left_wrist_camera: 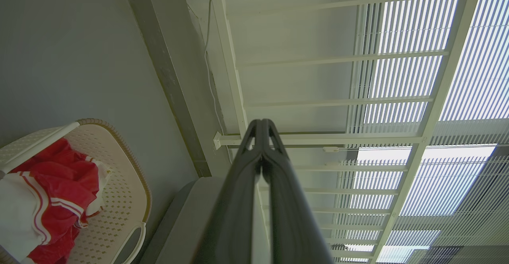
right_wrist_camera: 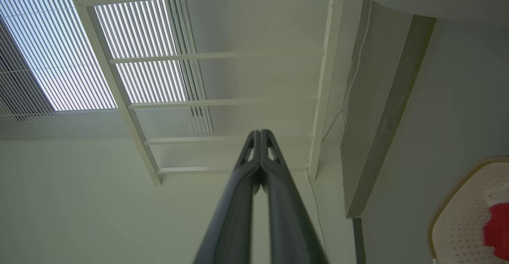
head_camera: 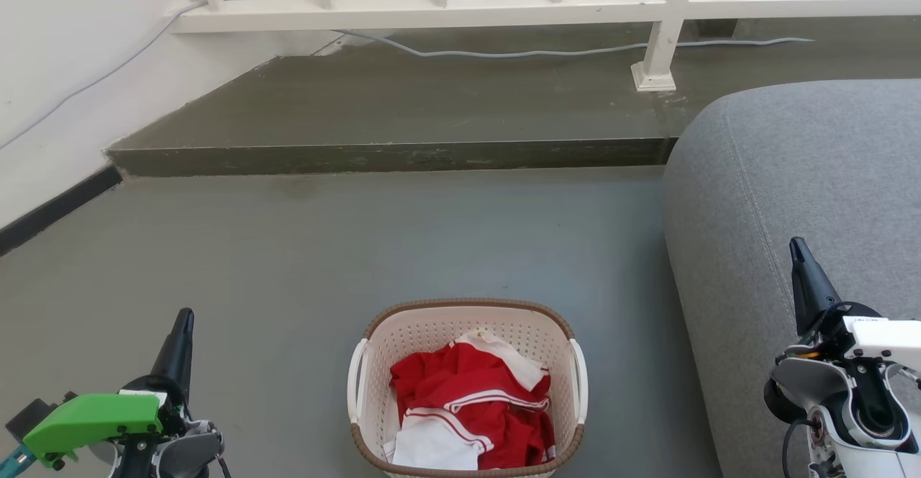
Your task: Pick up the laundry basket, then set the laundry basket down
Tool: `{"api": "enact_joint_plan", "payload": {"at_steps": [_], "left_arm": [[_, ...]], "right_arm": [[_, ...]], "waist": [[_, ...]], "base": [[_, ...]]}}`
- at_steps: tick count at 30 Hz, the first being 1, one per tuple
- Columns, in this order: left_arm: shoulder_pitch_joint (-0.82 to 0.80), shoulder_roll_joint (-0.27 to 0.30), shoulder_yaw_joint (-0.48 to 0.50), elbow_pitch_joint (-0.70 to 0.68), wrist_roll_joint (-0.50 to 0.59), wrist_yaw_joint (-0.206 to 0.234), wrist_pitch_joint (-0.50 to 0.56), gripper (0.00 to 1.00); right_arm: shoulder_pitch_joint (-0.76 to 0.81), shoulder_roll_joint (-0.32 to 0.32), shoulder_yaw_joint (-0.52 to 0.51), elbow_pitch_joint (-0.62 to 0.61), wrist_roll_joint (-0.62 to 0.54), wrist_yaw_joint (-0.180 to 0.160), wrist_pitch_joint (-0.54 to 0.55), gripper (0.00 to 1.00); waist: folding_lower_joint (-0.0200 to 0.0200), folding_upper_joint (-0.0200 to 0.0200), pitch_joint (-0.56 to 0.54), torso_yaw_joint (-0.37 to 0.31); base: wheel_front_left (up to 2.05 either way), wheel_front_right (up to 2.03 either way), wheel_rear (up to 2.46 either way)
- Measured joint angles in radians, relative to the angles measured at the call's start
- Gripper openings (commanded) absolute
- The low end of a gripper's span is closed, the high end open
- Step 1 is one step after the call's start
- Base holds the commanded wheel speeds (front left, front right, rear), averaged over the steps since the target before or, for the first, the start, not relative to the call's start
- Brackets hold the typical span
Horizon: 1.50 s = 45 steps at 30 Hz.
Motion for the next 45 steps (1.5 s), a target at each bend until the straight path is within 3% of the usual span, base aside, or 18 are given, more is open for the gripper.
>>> {"api": "enact_joint_plan", "payload": {"at_steps": [8, 9, 11, 12, 13, 28, 45], "left_arm": [[0.0, 0.0, 0.0, 0.0, 0.0, 0.0, 0.0, 0.0], [0.001, 0.0, 0.0, 0.003, 0.0, 0.0, 0.0, 1.0], [0.012, -0.008, -0.001, 0.024, 0.0, 0.001, 0.0, 1.0], [0.019, -0.013, -0.002, 0.036, 0.0, 0.001, 0.0, 0.0], [0.027, -0.019, -0.003, 0.047, 0.0, 0.001, 0.0, 1.0], [0.039, -0.023, -0.018, 0.037, 0.016, 0.001, -0.025, 1.0], [0.035, 0.011, -0.085, 0.0, 0.139, 0.001, -0.09, 1.0]], "right_arm": [[0.0, 0.0, 0.0, 0.0, 0.0, 0.0, 0.0, 0.0], [0.001, 0.001, 0.0, 0.004, 0.0, -0.001, 0.0, 1.0], [0.013, 0.009, 0.0, 0.023, 0.0, -0.005, 0.0, 1.0], [0.023, 0.015, 0.001, 0.035, 0.0, -0.005, 0.0, 0.0], [0.035, 0.021, 0.002, 0.045, 0.0, -0.006, 0.0, 1.0], [0.051, 0.027, 0.045, 0.027, -0.002, -0.006, -0.028, 1.0], [0.043, 0.006, 0.143, -0.006, -0.105, -0.005, -0.091, 1.0]], "waist": [[0.0, 0.0, 0.0, 0.0], [0.0, 0.0, 0.0, 0.0], [0.0, 0.0, 0.0, 0.0], [0.0, 0.0, 0.0, 0.0], [0.0, 0.0, 0.0, 0.0], [0.0001, 0.0, 0.002, -0.001], [0.0001, 0.0, 0.005, -0.002]], "base": [[0.0, 0.0, 0.0], [0.0, 0.0, 0.0], [0.0, 0.0, 0.0], [0.0, 0.0, 0.0], [0.0, 0.0, 0.0], [0.0, 0.0, 0.0], [0.0, 0.0, 0.0]]}}
